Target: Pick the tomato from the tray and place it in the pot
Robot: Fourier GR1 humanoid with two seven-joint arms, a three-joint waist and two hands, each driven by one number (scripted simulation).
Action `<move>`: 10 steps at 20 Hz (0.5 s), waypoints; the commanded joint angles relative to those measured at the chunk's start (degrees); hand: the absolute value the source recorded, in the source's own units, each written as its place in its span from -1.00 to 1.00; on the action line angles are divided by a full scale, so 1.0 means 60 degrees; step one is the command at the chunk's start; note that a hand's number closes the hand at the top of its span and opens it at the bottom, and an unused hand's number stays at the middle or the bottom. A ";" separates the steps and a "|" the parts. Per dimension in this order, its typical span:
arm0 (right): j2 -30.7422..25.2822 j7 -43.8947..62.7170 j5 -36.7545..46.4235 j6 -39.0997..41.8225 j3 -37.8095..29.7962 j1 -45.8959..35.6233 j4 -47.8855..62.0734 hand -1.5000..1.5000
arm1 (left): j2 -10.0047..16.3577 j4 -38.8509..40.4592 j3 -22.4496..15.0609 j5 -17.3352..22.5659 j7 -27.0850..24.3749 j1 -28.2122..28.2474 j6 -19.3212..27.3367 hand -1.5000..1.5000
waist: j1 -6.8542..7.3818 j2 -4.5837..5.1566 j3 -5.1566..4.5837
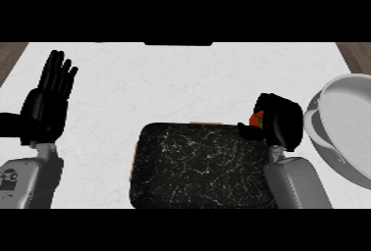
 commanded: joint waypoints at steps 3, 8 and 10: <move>-0.0107 0.3834 0.1741 -0.0386 -0.2166 -0.2177 0.0824 1.00 | -0.0052 -0.0017 -0.0233 -0.0037 0.0051 -0.0112 -0.0137 0.00 | 0.0425 0.0001 -0.0036; -0.0720 0.6326 0.3894 -0.0519 -0.2764 -0.4223 0.1885 1.00 | -0.0270 0.0051 -0.0522 -0.0087 -0.0013 -0.0199 -0.0210 0.00 | 0.0767 0.0013 -0.0032; -0.1075 0.7011 0.4600 -0.0418 -0.3132 -0.4678 0.2435 1.00 | -0.0236 -0.0142 -0.0477 -0.0108 0.0240 -0.0383 -0.0056 0.00 | 0.0724 -0.0064 -0.0004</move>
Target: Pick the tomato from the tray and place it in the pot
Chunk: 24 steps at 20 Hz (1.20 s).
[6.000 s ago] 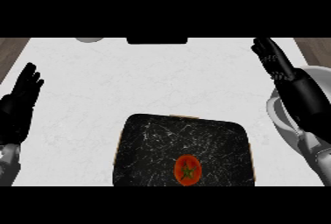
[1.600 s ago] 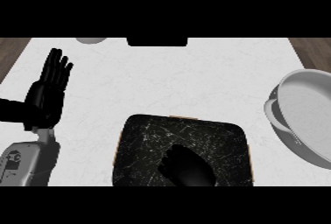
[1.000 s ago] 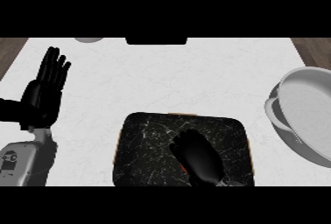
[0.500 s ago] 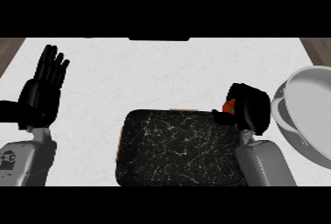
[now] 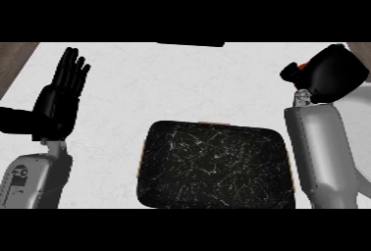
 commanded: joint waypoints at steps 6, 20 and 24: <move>-0.0197 0.3195 0.2813 0.0032 -0.1169 -0.2297 0.2153 1.00 | -0.0156 0.0167 -0.0059 -0.0155 0.0143 0.0041 0.0226 0.00 | -0.0152 -0.0121 0.0035; -0.0225 0.1509 0.2114 -0.0220 -0.2820 0.0177 -0.0451 1.00 | 0.0155 0.0040 0.0633 0.0115 -0.0364 0.0688 -0.0055 0.00 | -0.0778 -0.0337 0.0042; -0.0438 0.0582 0.1297 -0.0776 -0.3096 0.1158 -0.0963 1.00 | 0.0062 0.0037 0.0438 -0.0162 -0.0198 0.0515 0.0068 0.00 | -0.0735 -0.0312 0.0045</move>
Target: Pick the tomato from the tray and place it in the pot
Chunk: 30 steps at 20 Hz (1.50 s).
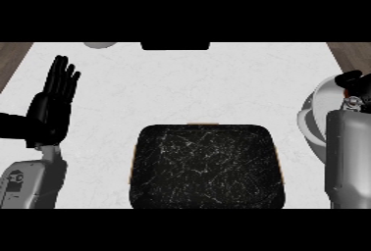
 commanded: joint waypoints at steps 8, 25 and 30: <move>-0.0664 -0.0347 -0.1551 -0.1787 -0.0824 0.1973 0.0135 1.00 | 0.0127 -0.0115 0.0295 0.0184 -0.0338 0.0661 -0.0550 0.00 | 0.0083 0.0020 0.0001; -0.1152 -0.4373 -0.6931 -0.4598 -0.1945 0.2289 0.2314 -1.00 | 0.0145 0.0399 0.0413 -0.0016 0.0089 -0.0328 -0.0385 0.00 | 0.0029 0.0045 0.0007; -0.1054 -0.4433 -0.7601 -0.5763 -0.1959 0.1754 0.1573 -1.00 | 0.0027 -0.0420 0.0247 0.0026 0.0286 0.0255 -0.0405 0.00 | 0.0080 0.0005 0.0007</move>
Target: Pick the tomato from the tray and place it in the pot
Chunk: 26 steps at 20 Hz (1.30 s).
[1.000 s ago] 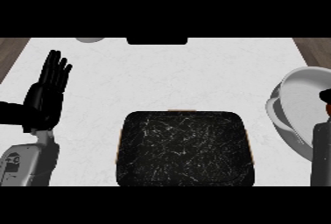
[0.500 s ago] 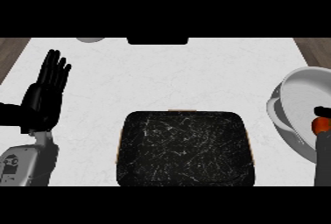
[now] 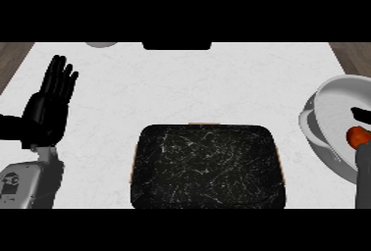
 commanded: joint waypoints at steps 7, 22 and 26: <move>0.0557 -0.1381 -0.2920 -0.2368 -0.0461 0.1348 -0.2097 -1.00 | -0.0053 -0.0188 0.0082 -0.0001 0.0220 0.0057 0.0110 0.00 | -0.0139 -0.0049 0.0006; 0.2079 -0.2521 -0.5744 -0.3165 0.0356 0.6598 -0.7626 -1.00 | -0.0036 -0.0514 0.0186 0.0026 0.0339 0.0338 -0.0054 0.00 | -0.0139 -0.0057 -0.0001; 0.2083 -0.3459 -0.7140 -0.2881 -0.0080 0.7503 -0.7912 -1.00 | -0.0147 -0.0163 0.0070 -0.0240 0.0025 0.0193 -0.0018 0.00 | -0.0136 -0.0036 -0.0001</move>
